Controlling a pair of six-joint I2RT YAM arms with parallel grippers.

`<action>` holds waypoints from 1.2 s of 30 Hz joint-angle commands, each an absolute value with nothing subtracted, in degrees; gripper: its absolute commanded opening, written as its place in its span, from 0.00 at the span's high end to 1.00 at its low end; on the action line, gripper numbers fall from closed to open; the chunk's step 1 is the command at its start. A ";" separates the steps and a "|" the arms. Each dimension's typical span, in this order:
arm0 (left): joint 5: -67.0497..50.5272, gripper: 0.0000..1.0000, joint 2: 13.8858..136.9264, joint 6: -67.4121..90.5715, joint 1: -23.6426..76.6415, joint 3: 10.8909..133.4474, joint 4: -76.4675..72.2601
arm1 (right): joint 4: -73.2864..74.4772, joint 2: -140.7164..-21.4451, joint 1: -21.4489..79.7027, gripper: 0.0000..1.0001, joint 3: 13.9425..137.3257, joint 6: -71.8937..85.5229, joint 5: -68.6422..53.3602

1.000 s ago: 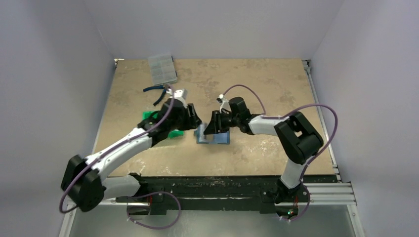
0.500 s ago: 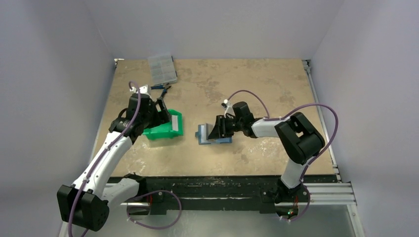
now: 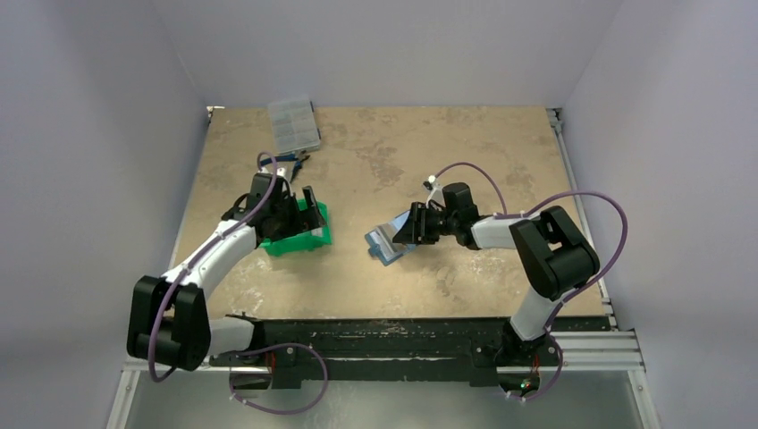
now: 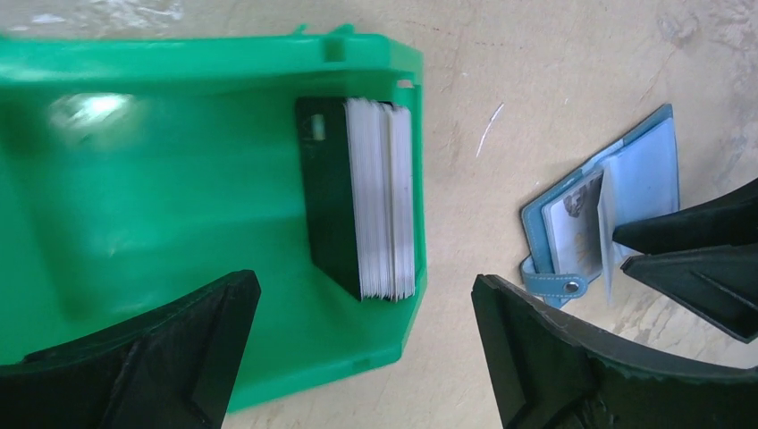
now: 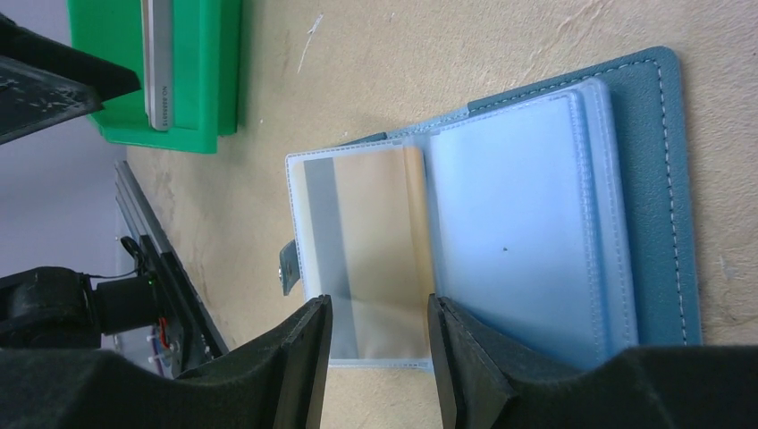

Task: Put the credit cards into the card holder
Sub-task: Pick up the credit card from the storage box.

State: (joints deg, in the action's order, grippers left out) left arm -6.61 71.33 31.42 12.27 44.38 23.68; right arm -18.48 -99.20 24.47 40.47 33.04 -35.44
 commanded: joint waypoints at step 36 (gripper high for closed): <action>-15.69 0.61 78.15 32.44 11.78 42.89 5.96 | -16.26 -98.26 24.61 0.49 38.85 31.20 -32.83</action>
